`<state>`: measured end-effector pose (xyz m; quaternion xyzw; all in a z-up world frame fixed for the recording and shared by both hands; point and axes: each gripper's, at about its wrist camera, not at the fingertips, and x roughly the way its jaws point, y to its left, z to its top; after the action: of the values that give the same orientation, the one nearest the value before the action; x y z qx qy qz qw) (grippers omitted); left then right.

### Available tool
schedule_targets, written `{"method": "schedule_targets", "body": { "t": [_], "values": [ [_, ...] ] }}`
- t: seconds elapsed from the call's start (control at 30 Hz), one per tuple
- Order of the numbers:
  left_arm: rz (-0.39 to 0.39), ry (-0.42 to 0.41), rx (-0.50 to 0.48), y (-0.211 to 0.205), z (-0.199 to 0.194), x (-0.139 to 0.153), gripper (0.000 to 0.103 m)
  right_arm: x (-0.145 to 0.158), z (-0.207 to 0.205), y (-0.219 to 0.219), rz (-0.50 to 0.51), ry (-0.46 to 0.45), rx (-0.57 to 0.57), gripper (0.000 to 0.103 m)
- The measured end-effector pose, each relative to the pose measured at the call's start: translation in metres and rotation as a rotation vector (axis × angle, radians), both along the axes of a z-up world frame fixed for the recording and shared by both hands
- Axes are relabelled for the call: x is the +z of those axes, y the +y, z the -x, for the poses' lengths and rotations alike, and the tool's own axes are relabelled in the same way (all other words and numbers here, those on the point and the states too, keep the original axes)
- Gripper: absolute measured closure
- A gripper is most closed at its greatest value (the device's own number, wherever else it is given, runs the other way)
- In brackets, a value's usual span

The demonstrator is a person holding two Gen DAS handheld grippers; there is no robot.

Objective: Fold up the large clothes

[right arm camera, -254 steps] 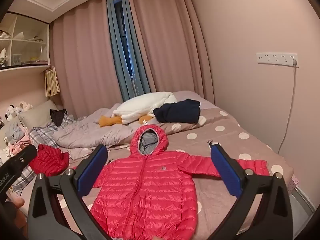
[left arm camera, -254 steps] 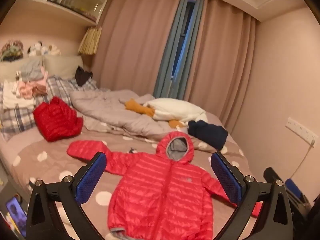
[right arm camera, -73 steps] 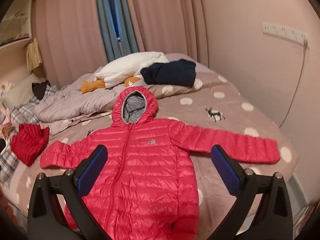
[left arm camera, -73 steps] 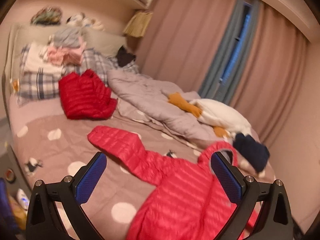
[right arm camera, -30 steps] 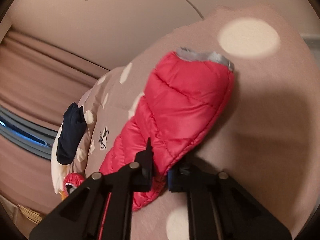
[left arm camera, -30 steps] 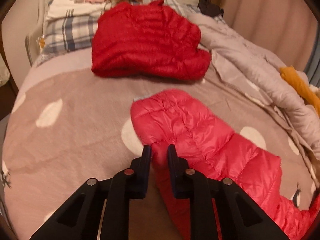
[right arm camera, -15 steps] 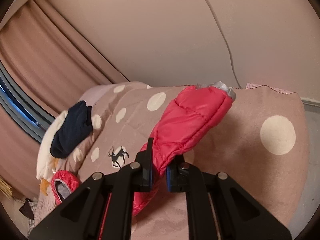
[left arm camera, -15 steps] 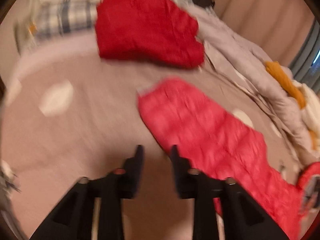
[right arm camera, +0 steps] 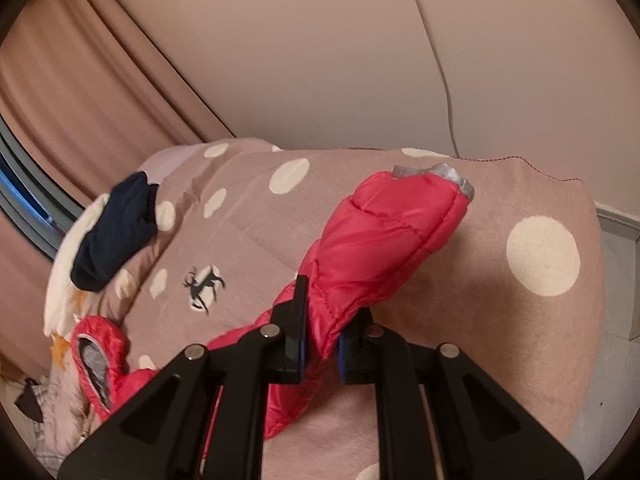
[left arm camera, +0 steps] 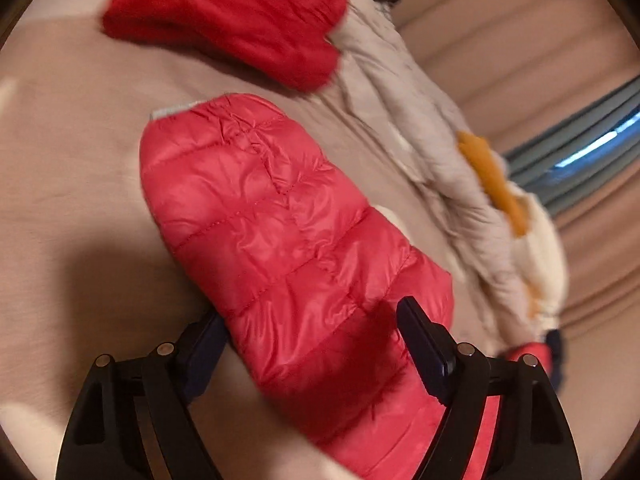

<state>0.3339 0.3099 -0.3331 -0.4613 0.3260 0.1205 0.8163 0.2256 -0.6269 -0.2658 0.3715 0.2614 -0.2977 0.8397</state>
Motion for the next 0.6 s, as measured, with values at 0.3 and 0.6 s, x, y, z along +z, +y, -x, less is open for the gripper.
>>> {"method": "schedule_targets", "body": {
  "t": [0.3, 0.6],
  "values": [
    [-0.016, 0.049, 0.186, 0.015, 0.003, -0.001, 0.093, -0.002, -0.007, -0.003, 0.022, 0.001, -0.007, 0.092],
    [0.236, 0.016, -0.038, 0.004, 0.012, -0.011, 0.044, -0.002, -0.006, 0.003, 0.049, 0.042, 0.047, 0.089]
  ]
}}
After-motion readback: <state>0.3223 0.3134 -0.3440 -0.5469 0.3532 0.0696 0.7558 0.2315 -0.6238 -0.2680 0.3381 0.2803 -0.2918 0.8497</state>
